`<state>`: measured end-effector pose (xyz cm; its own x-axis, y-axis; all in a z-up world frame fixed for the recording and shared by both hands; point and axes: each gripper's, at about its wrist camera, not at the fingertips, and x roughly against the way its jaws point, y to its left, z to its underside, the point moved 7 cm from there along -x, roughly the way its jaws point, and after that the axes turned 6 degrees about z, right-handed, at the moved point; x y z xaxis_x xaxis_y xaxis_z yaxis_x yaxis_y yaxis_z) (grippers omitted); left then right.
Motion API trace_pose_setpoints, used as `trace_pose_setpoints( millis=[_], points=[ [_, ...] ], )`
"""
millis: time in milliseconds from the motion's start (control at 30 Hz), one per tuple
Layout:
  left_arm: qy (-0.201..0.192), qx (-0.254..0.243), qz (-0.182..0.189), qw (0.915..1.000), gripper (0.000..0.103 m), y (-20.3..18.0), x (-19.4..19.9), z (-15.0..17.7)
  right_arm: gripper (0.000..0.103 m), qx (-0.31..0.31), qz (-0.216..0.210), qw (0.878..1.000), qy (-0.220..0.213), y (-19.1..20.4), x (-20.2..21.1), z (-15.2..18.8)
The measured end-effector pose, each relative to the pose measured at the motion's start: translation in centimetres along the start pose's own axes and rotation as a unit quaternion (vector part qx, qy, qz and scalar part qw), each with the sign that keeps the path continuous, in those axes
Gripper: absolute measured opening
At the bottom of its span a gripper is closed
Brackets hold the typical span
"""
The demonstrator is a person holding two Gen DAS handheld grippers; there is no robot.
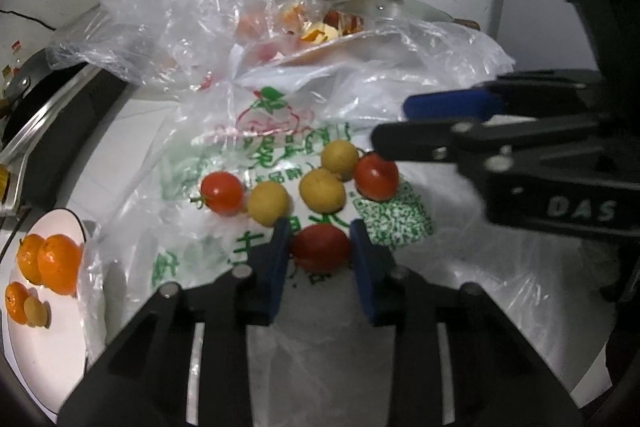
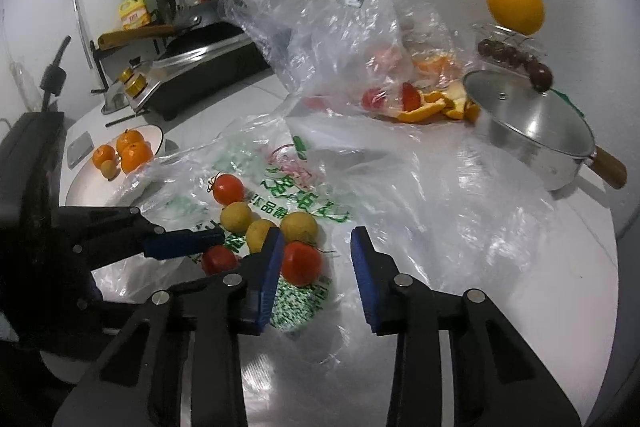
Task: Organize fruits
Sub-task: 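Grasp a red cherry tomato with the left tool while the right tool grasps a yellow fruit, then carry the tomato onto the white plate with the left tool while the right tool carries the yellow fruit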
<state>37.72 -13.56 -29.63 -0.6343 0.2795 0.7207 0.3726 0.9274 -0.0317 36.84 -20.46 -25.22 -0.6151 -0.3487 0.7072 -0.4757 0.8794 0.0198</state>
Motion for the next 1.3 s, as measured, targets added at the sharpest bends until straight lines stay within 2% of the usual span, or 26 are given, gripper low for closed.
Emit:
trace_pose_setpoints(
  millis=[467,700,767,1000,1300],
  points=[
    [-0.027,0.019,0.01,0.9994,0.031,1.9,2.5,0.6,0.036,0.0,0.007,0.999,0.041,1.4,-3.8,-1.1],
    [-0.037,0.025,0.011,0.9989,0.031,2.5,3.4,0.7,0.032,-0.014,0.001,0.998,0.066,1.1,-5.1,-0.7],
    [-0.04,0.027,0.01,0.9988,0.031,2.8,3.7,0.7,0.029,-0.01,0.002,0.998,0.065,1.2,-5.0,-0.7],
    [-0.05,0.028,0.007,0.9983,0.031,3.0,4.8,0.8,0.029,0.002,0.019,0.999,0.044,1.5,-3.9,-1.3],
    [-0.068,0.034,-0.002,0.9971,0.031,3.6,7.0,1.4,0.029,0.017,0.021,0.999,0.017,3.3,-1.4,-2.3]
  ],
)
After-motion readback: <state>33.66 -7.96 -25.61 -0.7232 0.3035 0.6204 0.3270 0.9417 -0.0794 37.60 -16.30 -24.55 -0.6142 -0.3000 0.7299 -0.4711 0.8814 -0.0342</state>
